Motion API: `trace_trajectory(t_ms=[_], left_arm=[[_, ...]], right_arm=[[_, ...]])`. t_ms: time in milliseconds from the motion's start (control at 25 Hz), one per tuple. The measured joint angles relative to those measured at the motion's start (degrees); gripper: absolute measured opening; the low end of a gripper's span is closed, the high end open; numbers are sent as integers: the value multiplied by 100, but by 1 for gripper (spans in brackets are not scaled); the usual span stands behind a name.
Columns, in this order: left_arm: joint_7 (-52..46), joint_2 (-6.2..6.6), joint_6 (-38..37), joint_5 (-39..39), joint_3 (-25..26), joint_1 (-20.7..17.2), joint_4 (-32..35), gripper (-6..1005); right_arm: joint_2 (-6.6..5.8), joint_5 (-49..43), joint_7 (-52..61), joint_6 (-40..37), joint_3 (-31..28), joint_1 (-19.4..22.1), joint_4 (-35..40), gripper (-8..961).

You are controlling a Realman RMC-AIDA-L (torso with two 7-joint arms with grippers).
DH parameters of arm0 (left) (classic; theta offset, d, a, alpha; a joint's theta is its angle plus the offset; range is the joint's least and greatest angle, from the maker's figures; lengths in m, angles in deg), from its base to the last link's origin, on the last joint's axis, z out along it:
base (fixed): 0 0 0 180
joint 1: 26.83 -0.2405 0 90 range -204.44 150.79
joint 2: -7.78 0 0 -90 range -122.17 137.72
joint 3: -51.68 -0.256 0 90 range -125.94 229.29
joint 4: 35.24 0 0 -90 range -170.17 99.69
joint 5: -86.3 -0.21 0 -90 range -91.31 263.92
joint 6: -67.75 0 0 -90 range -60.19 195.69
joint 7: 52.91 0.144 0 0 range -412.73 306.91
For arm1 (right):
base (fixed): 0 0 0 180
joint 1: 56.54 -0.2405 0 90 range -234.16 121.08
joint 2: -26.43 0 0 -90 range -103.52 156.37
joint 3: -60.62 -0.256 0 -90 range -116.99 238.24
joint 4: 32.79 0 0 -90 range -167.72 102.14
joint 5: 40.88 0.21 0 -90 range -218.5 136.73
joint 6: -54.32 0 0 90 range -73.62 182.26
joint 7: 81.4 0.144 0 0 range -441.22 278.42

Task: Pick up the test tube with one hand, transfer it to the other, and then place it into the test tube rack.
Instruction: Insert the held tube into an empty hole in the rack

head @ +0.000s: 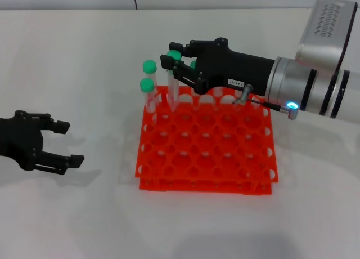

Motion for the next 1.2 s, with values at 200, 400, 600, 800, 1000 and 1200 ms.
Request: trace_trajectory(t_ms=[200, 400, 600, 800, 1000, 1200], left_arm=[[30, -3, 22, 0, 0, 26, -100, 889], [56, -5, 47, 0, 0, 30, -104, 889], [63, -5, 82, 0, 0, 32, -109, 888], [68, -7, 91, 0, 0, 33, -112, 888], [76, -37, 91, -17, -7, 33, -118, 888], [80, -24, 91, -68, -41, 41, -190, 888]], right_arm=[[0, 20, -26, 48, 40, -25, -41, 273], [0, 24, -26, 48, 43, -13, -62, 273], [0, 27, -26, 54, 52, 12, -81, 273], [0, 132, -31, 56, 104, 8, -171, 274], [0, 180, -47, 60, 128, -10, -212, 274], [0, 176, -49, 65, 126, -10, -212, 274]])
